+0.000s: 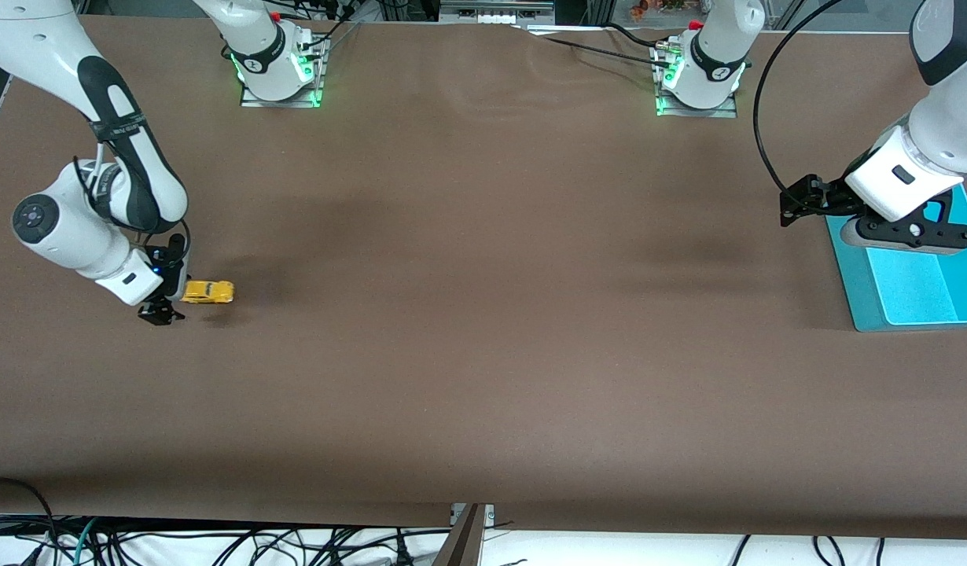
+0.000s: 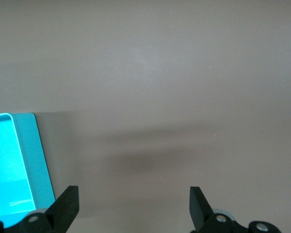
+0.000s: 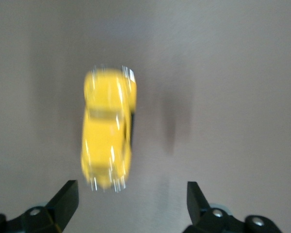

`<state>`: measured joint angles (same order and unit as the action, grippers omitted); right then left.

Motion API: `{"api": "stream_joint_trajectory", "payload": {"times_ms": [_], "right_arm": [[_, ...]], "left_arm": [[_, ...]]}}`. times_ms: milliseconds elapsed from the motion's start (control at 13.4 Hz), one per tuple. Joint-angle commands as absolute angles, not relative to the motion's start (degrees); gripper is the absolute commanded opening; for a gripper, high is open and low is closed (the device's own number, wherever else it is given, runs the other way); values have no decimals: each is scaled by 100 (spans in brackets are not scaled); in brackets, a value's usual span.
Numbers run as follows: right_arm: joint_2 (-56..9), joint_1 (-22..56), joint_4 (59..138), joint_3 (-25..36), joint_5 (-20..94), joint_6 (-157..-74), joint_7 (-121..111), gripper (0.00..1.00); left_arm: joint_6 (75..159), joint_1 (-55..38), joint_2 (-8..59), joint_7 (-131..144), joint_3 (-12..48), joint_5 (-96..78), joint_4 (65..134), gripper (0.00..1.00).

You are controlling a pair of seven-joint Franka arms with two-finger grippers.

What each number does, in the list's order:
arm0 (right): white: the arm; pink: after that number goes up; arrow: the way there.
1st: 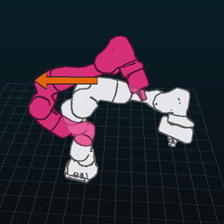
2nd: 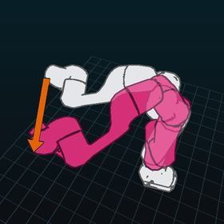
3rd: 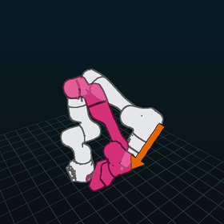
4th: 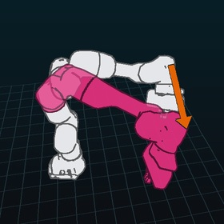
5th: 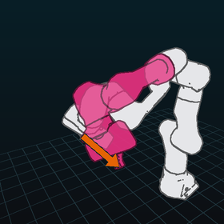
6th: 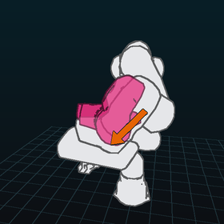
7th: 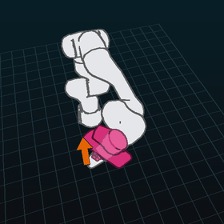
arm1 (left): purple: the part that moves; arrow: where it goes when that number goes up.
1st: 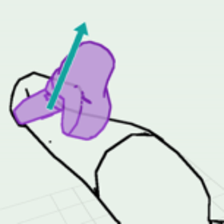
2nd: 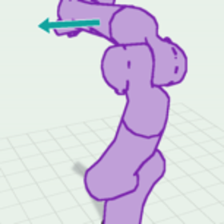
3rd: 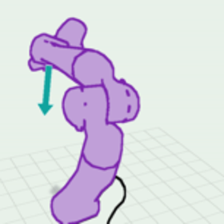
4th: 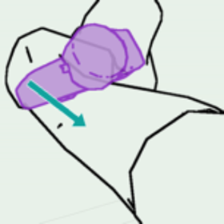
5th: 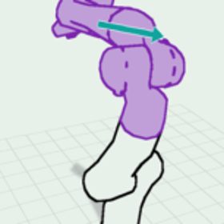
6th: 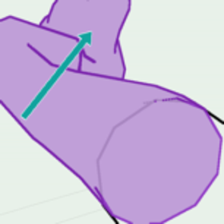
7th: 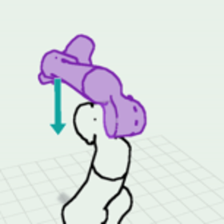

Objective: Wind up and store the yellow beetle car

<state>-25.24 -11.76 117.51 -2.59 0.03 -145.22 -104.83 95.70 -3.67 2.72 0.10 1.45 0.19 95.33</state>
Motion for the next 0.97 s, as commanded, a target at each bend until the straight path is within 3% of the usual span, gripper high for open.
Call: {"api": "stream_joint_trajectory", "payload": {"times_ms": [0, 300, 899], "right_arm": [[-2602, -1231, 11321, -360, 62, -14081, -10608, 100], [-2593, -1230, 11110, -439, 88, -13914, -10565, 100], [-2514, -1213, 10030, -509, 202, -12605, -8670, 100]], "left_arm": [[9475, -387, 237, 53, 141, 44, 9475, 100], [9475, -387, 237, 53, 141, 44, 9475, 100], [9475, -387, 246, 53, 141, 44, 9475, 100]]}}
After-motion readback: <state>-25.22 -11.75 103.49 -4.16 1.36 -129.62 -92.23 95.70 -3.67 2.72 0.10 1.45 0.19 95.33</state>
